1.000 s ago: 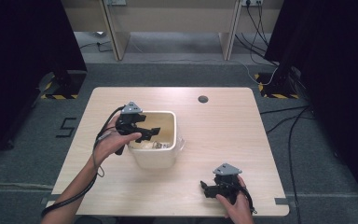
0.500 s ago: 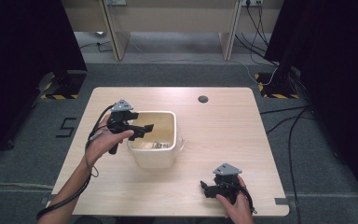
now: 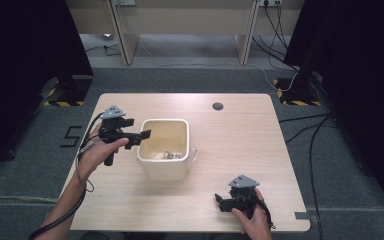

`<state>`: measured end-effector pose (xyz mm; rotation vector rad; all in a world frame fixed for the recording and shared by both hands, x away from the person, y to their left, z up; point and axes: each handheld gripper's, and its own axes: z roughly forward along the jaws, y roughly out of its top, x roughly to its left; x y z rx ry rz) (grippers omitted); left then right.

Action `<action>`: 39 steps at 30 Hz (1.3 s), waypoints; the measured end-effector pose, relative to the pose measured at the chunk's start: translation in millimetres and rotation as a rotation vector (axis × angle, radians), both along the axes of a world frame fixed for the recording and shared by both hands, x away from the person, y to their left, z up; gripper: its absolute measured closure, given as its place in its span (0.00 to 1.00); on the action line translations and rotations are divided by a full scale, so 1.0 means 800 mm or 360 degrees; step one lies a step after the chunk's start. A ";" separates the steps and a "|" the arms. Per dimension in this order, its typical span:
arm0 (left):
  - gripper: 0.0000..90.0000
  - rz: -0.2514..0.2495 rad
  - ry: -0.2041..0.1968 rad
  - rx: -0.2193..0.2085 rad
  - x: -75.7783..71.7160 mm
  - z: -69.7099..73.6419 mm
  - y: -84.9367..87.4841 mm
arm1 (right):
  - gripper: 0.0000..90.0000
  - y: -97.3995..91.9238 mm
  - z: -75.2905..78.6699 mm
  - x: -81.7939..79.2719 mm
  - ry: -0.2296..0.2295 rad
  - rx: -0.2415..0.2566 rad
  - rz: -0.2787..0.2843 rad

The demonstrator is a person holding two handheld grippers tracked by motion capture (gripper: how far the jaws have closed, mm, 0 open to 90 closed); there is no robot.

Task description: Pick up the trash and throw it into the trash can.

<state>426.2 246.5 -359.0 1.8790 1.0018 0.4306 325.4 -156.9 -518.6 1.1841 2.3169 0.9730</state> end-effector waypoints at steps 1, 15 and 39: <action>0.18 0.0000 0.0000 0.0000 0.000 0.000 0.000 | 0.11 0.000 0.000 0.000 -0.0001 0.0000 0.0003; 0.18 0.0074 -0.0010 -0.0029 -0.012 -0.001 0.035 | 0.11 0.000 0.000 0.000 0.0001 0.0000 0.0000; 0.18 0.0238 0.0066 -0.0085 -0.029 -0.077 0.075 | 0.11 0.000 0.000 0.000 0.0005 0.0000 -0.0001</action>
